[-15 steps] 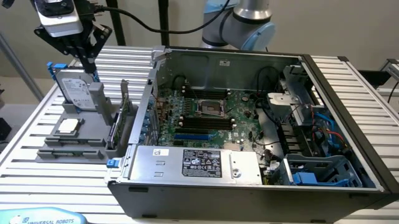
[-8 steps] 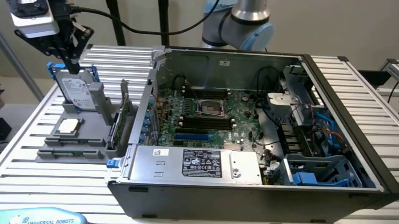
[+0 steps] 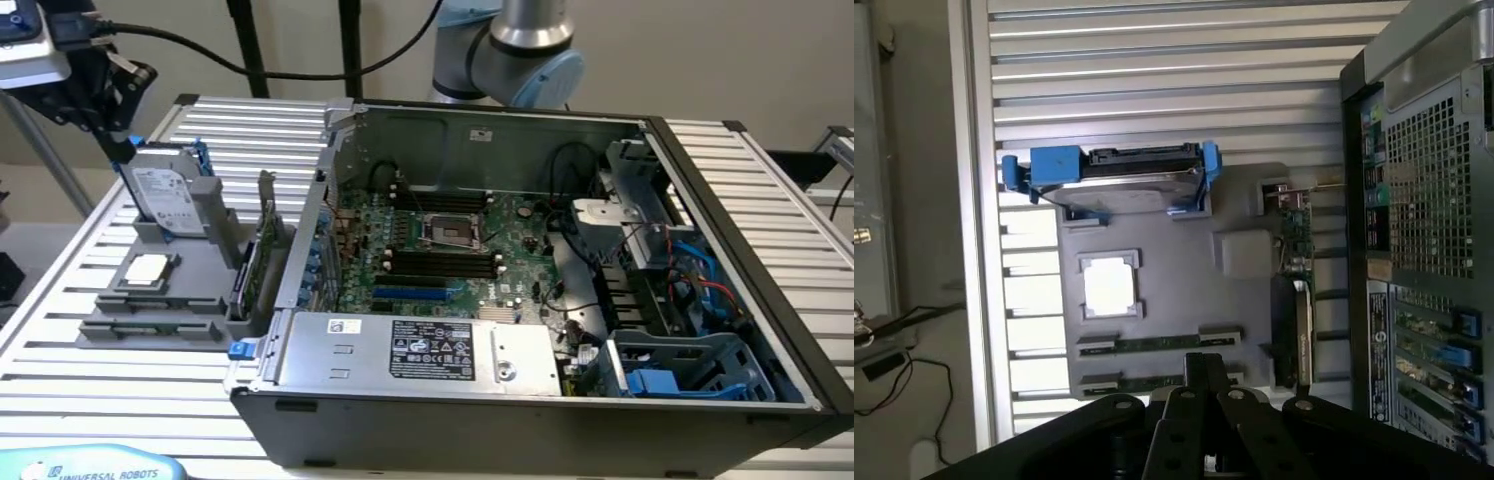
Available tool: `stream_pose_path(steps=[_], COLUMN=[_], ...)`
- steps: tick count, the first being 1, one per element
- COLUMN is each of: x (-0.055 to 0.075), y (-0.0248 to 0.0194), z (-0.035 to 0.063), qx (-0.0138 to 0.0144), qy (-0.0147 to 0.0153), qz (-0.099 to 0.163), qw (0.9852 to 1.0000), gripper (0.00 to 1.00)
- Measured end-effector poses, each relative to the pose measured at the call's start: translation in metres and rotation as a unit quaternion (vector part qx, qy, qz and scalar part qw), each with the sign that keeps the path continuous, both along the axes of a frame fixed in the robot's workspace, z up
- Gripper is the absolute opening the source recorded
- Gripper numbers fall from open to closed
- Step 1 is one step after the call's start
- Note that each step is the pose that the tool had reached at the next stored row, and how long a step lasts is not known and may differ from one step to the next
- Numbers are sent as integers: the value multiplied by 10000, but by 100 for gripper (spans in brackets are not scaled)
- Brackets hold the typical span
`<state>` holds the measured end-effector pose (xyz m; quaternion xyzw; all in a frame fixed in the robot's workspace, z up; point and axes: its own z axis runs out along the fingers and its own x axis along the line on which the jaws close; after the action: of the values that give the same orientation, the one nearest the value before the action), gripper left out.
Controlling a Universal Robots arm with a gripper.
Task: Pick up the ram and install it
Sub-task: 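Reach for the ram, then pick up the ram and move it above insertion slot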
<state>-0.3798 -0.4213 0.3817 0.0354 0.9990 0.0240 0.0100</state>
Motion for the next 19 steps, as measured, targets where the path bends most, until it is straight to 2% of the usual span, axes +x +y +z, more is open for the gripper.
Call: stream_pose_path(steps=[4, 8, 10, 19], x=[-108, -119, -120, -121], y=[-74, -174, -210, -219], z=[-41, -74, -86, -89], qx=[0, 0, 0, 0], qy=[0, 0, 0, 0], qz=[1, 0, 0, 0], qw=[10000, 10000, 10000, 10000], gripper=[11, 11, 11, 11])
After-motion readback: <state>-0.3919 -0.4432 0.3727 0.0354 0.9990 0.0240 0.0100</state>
